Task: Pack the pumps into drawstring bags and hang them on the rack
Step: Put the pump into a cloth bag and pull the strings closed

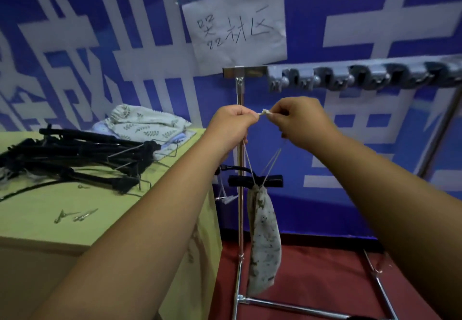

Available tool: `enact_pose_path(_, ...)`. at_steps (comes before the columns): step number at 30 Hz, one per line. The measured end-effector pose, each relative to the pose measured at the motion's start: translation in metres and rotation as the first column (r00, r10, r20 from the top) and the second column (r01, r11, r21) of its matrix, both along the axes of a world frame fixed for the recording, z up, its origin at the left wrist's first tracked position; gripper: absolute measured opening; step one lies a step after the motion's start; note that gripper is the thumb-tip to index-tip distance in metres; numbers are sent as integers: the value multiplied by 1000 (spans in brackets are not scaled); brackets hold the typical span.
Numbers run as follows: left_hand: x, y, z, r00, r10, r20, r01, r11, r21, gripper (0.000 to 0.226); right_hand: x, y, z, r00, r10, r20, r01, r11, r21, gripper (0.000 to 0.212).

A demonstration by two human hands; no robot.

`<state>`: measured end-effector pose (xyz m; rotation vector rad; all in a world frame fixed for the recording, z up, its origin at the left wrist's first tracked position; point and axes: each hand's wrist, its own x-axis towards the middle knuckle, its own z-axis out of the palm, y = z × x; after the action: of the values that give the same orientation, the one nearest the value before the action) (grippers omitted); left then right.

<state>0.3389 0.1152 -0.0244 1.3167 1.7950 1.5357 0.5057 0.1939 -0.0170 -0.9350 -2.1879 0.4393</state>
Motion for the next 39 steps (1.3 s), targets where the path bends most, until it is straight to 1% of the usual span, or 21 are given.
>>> enact_pose_path(3,5,21,31,999,-13,51,12,999,30,10,-3,13,29,998,-64,2,64,996,66,27)
enact_pose_path(6,10,41,53,995,-8,99,3,999,52,8,-9,27,51,990,-115,82,104,987,121,34)
enact_pose_path(8,13,52,64,995,4,97,-8,999,42,9,-11,38,58,979,-160,123,141,979,146,33)
enact_pose_path(11,16,66,75,995,27,96,-28,1000,6,14,-12,47,66,982,-171,82,157,976,151,28)
enact_pose_path(12,17,71,76,994,37,105,-37,999,2,16,-16,50,71,979,-166,120,147,978,150,27)
enact_pose_path(13,17,76,76,992,48,115,-49,999,0,17,-20,49,76,957,-181,225,156,980,125,24)
enact_pose_path(14,18,80,76,990,61,128,-61,998,-2,17,-23,47,79,936,-194,293,181,981,70,21)
enact_pose_path(15,19,85,75,988,72,139,-71,997,-9,15,-26,50,82,912,-240,332,229,971,73,25)
enact_pose_path(16,21,89,73,984,82,156,-80,997,-20,13,-28,55,81,905,-266,333,253,964,82,26)
enact_pose_path(17,22,92,72,981,96,171,-92,995,-34,10,-31,65,76,889,-300,347,268,954,137,25)
enact_pose_path(19,23,97,68,972,120,202,-109,992,-67,13,-33,73,66,864,-351,360,298,934,196,26)
enact_pose_path(21,23,100,62,965,129,228,-111,990,-90,20,-36,72,62,838,-362,408,301,931,208,26)
enact_pose_path(23,22,101,54,961,132,244,-108,988,-107,27,-40,73,59,829,-338,445,297,941,160,38)
enact_pose_path(24,21,100,50,961,128,244,-101,988,-119,30,-41,74,57,839,-318,442,290,948,133,45)
enact_pose_path(25,20,99,46,964,111,241,-83,989,-125,30,-40,76,52,852,-304,426,280,953,119,44)
enact_pose_path(28,18,93,37,973,26,228,5,991,-136,21,-37,77,34,889,-315,331,287,949,132,24)
enact_pose_path(30,15,88,32,982,-5,188,35,987,-155,20,-36,69,28,911,-310,272,291,950,108,24)
enact_pose_path(33,7,73,28,989,-25,143,53,979,-198,23,-37,54,27,929,-291,230,292,956,31,29)
enact_pose_path(35,1,59,24,988,-36,151,69,973,-221,28,-39,44,24,928,-282,242,286,958,17,20)
enact_pose_path(36,-3,50,23,987,-38,155,73,971,-226,29,-41,38,22,935,-279,220,284,959,8,17)
enact_pose_path(39,-21,19,20,988,-9,152,46,970,-238,25,-55,15,17,960,-230,160,234,972,-11,19)
